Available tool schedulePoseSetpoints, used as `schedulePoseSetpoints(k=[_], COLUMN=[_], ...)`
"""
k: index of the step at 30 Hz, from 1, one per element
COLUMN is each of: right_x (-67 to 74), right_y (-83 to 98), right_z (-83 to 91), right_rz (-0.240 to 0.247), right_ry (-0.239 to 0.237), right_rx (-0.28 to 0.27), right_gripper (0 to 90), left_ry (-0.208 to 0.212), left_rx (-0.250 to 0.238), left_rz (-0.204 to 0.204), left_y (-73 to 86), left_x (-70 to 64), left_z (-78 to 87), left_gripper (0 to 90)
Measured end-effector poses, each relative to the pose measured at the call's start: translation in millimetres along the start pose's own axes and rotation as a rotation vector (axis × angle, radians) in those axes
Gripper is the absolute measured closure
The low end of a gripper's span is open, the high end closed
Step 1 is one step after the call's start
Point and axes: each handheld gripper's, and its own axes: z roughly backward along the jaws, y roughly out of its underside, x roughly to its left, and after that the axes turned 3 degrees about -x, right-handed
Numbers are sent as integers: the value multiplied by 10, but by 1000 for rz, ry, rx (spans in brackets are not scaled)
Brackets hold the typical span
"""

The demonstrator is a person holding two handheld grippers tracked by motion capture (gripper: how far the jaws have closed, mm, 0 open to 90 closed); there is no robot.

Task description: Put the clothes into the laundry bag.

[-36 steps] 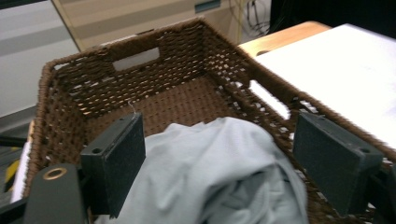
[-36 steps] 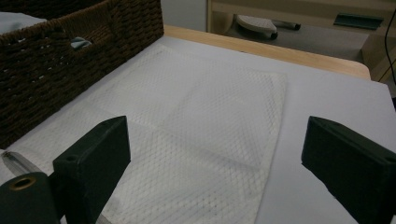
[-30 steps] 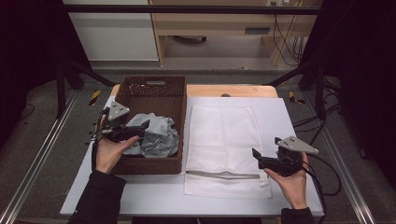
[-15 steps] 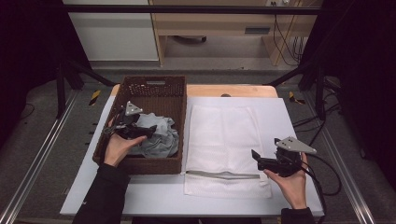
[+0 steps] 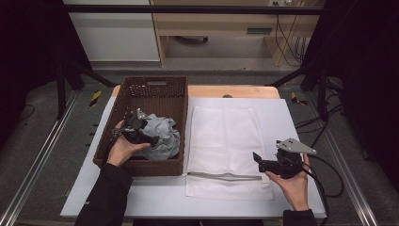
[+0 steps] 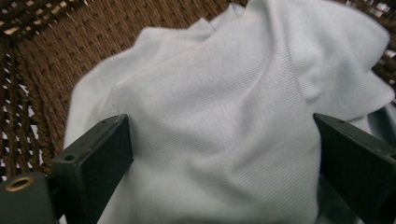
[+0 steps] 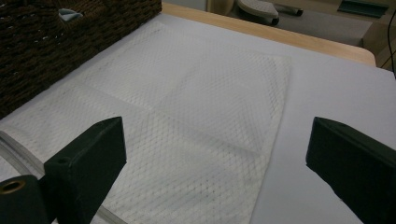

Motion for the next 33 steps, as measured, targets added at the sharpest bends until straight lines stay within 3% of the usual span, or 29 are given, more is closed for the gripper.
schedulePoseSetpoints(k=[5,11,12,17,19,21,24,26,30,33], right_x=[-6,-3,-5,-13,-11,-10,-10,-14,-8,-16], right_y=[-3,-4,-6,-11,-14,-14,-14,-10,-8,-8], right_z=[13,17,18,35,51,52,52,42,38,44], right_rz=[-6,-1,0,-5,-17,-16,-12,-7,-6,-1], right_ry=[5,3,2,2,-5,-6,-9,-10,-12,-11], right_rx=[-3,-6,-7,-10,-14,-14,-15,-13,-6,-8], right_gripper=[57,61,63,70,82,84,88,91,92,94], left_ry=[-1,15,30,37,34,36,48,49,43,37], left_rx=[53,130,155,190,205,216,236,234,228,189], left_rz=[-16,3,31,62,77,91,108,124,123,134], left_y=[20,35,32,23,12,1,-9,-11,-13,-15], left_x=[-12,-13,-5,-13,-14,-18,-10,-10,-6,4], left_z=[-74,-145,-159,-153,-139,-123,-88,-68,-46,0], left_gripper=[72,150,194,319,445,485,615,682,709,723])
